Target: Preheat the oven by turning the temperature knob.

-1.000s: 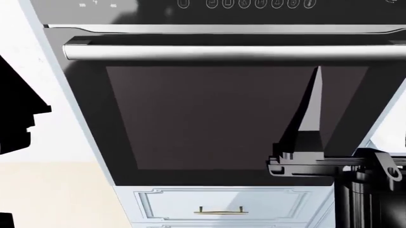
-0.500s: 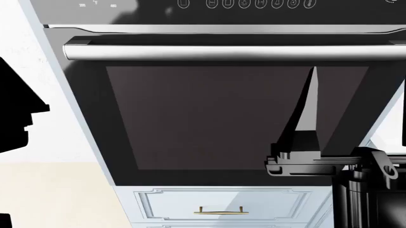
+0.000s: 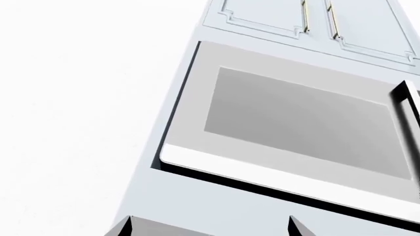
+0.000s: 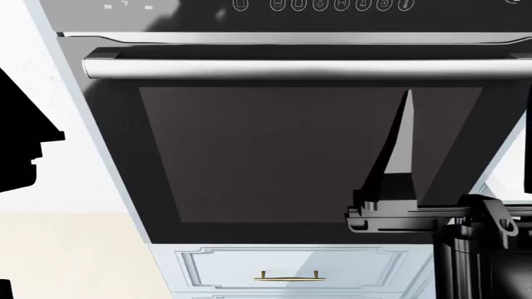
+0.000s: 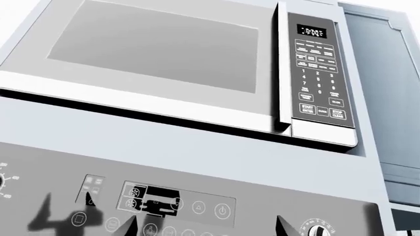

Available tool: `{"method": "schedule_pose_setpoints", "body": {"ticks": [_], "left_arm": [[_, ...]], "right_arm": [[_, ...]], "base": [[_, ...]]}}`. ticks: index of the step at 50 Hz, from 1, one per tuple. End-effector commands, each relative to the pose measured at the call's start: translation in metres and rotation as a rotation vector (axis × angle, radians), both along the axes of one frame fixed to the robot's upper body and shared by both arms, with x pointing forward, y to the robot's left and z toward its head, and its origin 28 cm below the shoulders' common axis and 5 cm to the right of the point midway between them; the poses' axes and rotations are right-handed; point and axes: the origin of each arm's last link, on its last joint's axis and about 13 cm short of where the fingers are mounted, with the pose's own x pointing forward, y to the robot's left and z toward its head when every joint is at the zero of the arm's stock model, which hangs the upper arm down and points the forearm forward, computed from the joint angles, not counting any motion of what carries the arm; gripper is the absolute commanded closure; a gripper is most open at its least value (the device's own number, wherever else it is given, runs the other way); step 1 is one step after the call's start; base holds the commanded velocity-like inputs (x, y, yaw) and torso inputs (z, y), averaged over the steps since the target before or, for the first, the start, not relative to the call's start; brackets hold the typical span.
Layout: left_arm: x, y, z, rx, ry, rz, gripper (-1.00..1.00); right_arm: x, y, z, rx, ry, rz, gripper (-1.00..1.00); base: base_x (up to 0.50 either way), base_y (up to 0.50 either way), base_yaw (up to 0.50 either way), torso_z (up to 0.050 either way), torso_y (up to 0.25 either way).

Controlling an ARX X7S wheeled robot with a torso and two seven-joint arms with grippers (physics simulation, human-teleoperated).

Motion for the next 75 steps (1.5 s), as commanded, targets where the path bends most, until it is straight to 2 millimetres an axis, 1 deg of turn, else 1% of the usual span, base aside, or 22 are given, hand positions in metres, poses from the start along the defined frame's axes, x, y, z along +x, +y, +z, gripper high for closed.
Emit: {"method": "schedule_pose_setpoints", "body": {"ticks": [1, 4, 9, 10, 11, 19, 25, 34, 39, 44, 49, 53, 57, 66, 70, 73, 75], "left_arm": [[-0.002, 0.000, 0.005, 0.003, 0.047, 0.003, -1.00], [-0.001, -0.001, 0.006, 0.014, 0.077, 0.011, -1.00], [0.002, -0.003, 0.022, 0.042, 0.060, 0.033, -1.00], [0.015, -0.002, 0.032, 0.075, 0.163, 0.106, -1.00], [0.016, -0.002, 0.041, 0.076, 0.126, 0.116, -1.00], [0.031, 0.008, 0.053, 0.070, 0.160, 0.153, -1.00], [0.043, 0.009, 0.057, 0.068, 0.192, 0.179, -1.00], [0.051, 0.009, 0.063, 0.085, 0.210, 0.202, -1.00], [0.065, 0.011, 0.064, 0.081, 0.257, 0.198, -1.00], [0.073, 0.014, 0.065, 0.074, 0.296, 0.198, -1.00], [0.080, 0.010, 0.069, 0.087, 0.332, 0.202, -1.00], [0.088, 0.006, 0.070, 0.132, 0.409, 0.212, -1.00], [0.094, 0.004, 0.074, 0.148, 0.434, 0.191, -1.00], [0.101, 0.001, 0.082, 0.185, 0.463, 0.171, -1.00], [0.100, 0.001, 0.083, 0.189, 0.470, 0.162, -1.00], [0.094, 0.000, 0.084, 0.188, 0.466, 0.147, -1.00], [0.095, 0.000, 0.085, 0.190, 0.465, 0.147, -1.00]], "right_arm": [[-0.001, 0.001, -0.001, 0.000, 0.009, 0.005, -1.00], [-0.001, 0.001, -0.002, 0.000, 0.012, 0.005, -1.00], [0.000, 0.001, -0.002, -0.002, 0.016, 0.003, -1.00], [-0.001, 0.001, -0.002, -0.005, 0.015, 0.002, -1.00], [-0.001, 0.001, -0.002, -0.005, 0.016, 0.001, -1.00], [-0.001, 0.002, -0.002, -0.007, 0.020, 0.001, -1.00], [0.000, 0.002, -0.002, -0.009, 0.021, -0.002, -1.00], [0.000, 0.002, -0.003, -0.011, 0.025, -0.003, -1.00], [0.000, 0.002, -0.003, -0.011, 0.027, -0.004, -1.00], [-0.001, 0.002, -0.003, -0.012, 0.029, -0.003, -1.00], [-0.001, 0.003, -0.004, -0.017, 0.033, 0.000, -1.00], [-0.001, 0.002, -0.004, -0.015, 0.032, -0.003, -1.00], [-0.001, 0.003, -0.004, -0.015, 0.032, -0.002, -1.00], [-0.001, 0.004, -0.004, -0.019, 0.035, -0.001, -1.00], [-0.001, 0.004, -0.004, -0.019, 0.038, -0.001, -1.00], [-0.001, 0.004, -0.004, -0.020, 0.040, -0.003, -1.00], [-0.001, 0.004, -0.004, -0.021, 0.042, -0.003, -1.00]], "base": [[0.00, 0.00, 0.00, 0.004, 0.000], [0.00, 0.00, 0.00, 0.001, 0.000], [0.00, 0.00, 0.00, 0.000, 0.000], [0.00, 0.00, 0.00, 0.000, 0.000], [0.00, 0.00, 0.00, 0.000, 0.000], [0.00, 0.00, 0.00, 0.000, 0.000], [0.00, 0.00, 0.00, 0.000, 0.000], [0.00, 0.00, 0.00, 0.000, 0.000], [0.00, 0.00, 0.00, 0.000, 0.000], [0.00, 0.00, 0.00, 0.000, 0.000], [0.00, 0.00, 0.00, 0.000, 0.000], [0.00, 0.00, 0.00, 0.000, 0.000], [0.00, 0.00, 0.00, 0.000, 0.000], [0.00, 0.00, 0.00, 0.000, 0.000], [0.00, 0.00, 0.00, 0.000, 0.000], [0.00, 0.00, 0.00, 0.000, 0.000], [0.00, 0.00, 0.00, 0.000, 0.000]]}}
